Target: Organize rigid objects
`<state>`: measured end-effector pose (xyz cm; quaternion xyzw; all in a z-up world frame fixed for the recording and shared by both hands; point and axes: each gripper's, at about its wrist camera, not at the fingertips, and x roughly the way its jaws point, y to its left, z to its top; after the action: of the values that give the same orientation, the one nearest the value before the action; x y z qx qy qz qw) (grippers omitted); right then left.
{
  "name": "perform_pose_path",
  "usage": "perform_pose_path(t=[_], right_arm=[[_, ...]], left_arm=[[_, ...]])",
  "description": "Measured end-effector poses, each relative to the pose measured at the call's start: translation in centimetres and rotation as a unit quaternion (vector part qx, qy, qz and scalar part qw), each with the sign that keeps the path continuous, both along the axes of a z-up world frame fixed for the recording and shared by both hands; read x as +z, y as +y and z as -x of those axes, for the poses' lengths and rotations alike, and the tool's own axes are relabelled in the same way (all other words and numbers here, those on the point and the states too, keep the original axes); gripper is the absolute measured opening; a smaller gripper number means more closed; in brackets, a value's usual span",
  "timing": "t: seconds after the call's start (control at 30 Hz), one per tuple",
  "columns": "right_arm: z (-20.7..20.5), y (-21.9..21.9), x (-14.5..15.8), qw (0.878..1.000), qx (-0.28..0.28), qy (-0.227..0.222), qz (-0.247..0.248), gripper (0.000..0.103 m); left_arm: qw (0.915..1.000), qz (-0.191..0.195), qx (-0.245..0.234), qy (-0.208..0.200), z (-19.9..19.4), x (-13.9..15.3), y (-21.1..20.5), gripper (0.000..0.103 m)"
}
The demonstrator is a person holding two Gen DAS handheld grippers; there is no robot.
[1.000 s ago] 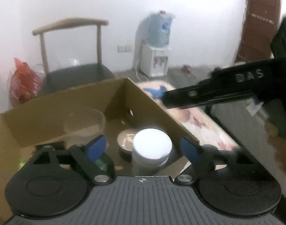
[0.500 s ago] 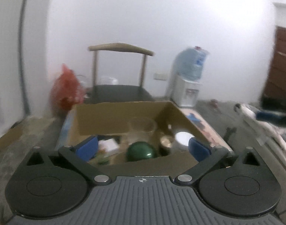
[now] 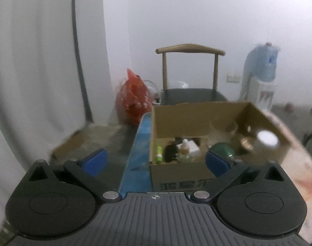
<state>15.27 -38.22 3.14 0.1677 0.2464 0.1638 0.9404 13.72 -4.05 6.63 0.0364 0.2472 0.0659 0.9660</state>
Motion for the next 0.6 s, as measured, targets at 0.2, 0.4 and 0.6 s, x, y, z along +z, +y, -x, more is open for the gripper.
perform_pose_path(t=[0.2,0.4,0.6], right_arm=[[-2.5,2.8,-1.7,0.998,-0.023,0.014,0.059,0.103],[-4.3,4.8,-2.1,0.996,-0.033,0.026,0.084,0.103],[-5.0,6.7,-1.8,0.993,-0.028,0.010,0.117,0.103]], left_arm=[[0.9996,0.018,0.006,0.019,-2.1,-1.4,-1.1,0.103],[0.9988,0.013,-0.002,0.048,-3.4,-2.1,-2.3,0.103],[0.9989,0.010,-0.009,0.046,-4.0,-2.0,-3.2,0.103]])
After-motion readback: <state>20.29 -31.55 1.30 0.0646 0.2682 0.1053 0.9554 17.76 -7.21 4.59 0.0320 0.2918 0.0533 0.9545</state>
